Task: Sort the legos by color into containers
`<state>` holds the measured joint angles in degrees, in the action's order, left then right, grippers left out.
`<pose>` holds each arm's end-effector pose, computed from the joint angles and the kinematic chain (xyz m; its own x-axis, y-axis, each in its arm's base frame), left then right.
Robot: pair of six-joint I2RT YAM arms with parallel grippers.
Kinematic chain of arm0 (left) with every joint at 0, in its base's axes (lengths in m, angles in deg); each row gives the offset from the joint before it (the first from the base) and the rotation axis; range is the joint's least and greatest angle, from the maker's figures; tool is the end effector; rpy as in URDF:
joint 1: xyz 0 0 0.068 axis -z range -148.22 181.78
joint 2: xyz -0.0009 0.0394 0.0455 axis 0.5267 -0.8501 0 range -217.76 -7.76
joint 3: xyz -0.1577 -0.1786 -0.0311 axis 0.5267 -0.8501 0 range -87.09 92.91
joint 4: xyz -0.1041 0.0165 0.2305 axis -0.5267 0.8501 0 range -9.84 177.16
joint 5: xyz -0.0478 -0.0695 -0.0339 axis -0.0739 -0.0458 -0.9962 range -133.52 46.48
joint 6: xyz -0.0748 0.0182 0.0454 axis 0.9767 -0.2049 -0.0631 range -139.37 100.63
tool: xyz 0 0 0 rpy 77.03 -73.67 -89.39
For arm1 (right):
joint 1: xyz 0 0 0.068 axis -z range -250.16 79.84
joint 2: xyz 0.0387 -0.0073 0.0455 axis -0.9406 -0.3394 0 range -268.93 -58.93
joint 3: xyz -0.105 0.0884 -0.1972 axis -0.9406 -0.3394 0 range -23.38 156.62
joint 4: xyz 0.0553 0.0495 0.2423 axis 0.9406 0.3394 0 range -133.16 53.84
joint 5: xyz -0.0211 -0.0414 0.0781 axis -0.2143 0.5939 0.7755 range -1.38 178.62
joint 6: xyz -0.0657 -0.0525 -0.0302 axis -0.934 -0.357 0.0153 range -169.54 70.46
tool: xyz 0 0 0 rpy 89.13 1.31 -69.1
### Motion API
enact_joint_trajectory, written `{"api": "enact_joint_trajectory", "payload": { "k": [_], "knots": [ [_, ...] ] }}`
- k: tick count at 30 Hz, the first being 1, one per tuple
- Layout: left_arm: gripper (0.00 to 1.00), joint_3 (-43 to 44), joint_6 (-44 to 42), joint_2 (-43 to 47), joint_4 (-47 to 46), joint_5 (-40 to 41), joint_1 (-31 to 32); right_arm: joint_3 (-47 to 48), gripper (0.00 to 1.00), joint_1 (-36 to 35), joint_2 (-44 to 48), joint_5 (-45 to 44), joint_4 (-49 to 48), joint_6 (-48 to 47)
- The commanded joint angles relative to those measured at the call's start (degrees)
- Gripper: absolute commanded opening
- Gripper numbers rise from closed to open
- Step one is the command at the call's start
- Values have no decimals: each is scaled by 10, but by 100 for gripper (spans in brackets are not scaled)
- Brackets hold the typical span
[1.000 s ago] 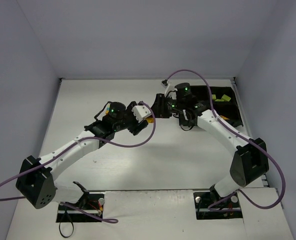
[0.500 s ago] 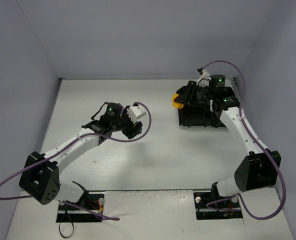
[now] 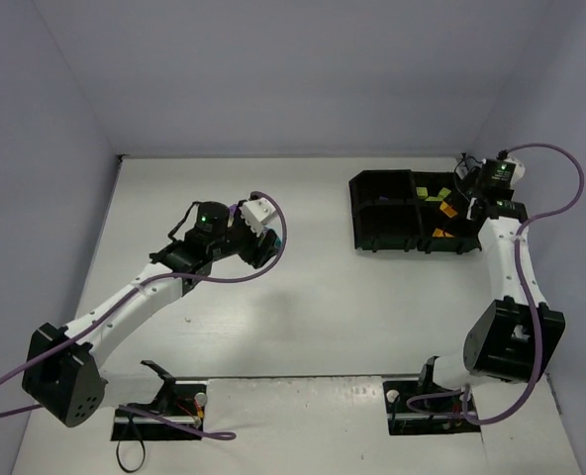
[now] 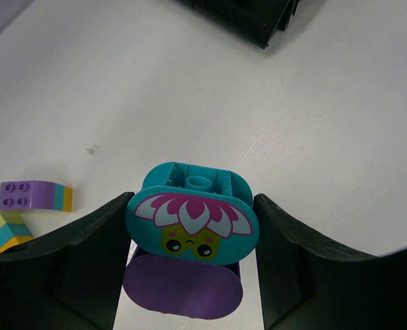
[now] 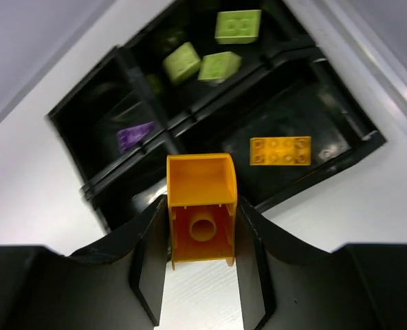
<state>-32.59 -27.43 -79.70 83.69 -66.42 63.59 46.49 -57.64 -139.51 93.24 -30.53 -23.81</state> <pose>0.2640 -0.2000 0.2660 -0.1898 0.2697 -0.9441 0.8291 0.5591 -0.0070 0.3592 -0.0731 0.2948 -0.2860 0.5069 -0.8132 0.2975 0.8537 0.4275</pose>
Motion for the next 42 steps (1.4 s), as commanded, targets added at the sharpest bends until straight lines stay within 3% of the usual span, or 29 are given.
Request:
{"api": "enact_joint_trajectory", "payload": {
  "k": [1, 5, 19, 22, 23, 25, 31, 37, 42],
  "knots": [
    [6, -1, 32, 36, -59, 4, 0, 3, 0, 28, -42, -79, -22, 34],
    [6, -33, 36, 46, -84, 18, 0, 16, 0, 44, -83, -83, -51, 37],
    [6, -30, 68, 37, -106, 31, 1, 52, 15, 42, -217, -52, -94, 43],
    [2, -27, 98, 35, -109, 44, 1, 65, 35, 39, -220, -22, -95, 38],
    [0, -26, 106, 35, -112, 48, 1, 67, 47, 37, -219, -18, -94, 36],
    [0, -24, 133, 36, -117, 60, 1, 69, 60, 33, -207, -8, -95, 26],
    [0, 17, 211, 43, -99, 102, 0, 83, 74, -6, -148, 23, -81, -28],
    [0, 88, 338, 44, -71, 167, -1, 60, 73, -116, -55, 98, -93, -89],
    [0, 123, 449, 36, -51, 212, -4, 5, 72, -212, 35, 172, -166, -94]
  ]
}}
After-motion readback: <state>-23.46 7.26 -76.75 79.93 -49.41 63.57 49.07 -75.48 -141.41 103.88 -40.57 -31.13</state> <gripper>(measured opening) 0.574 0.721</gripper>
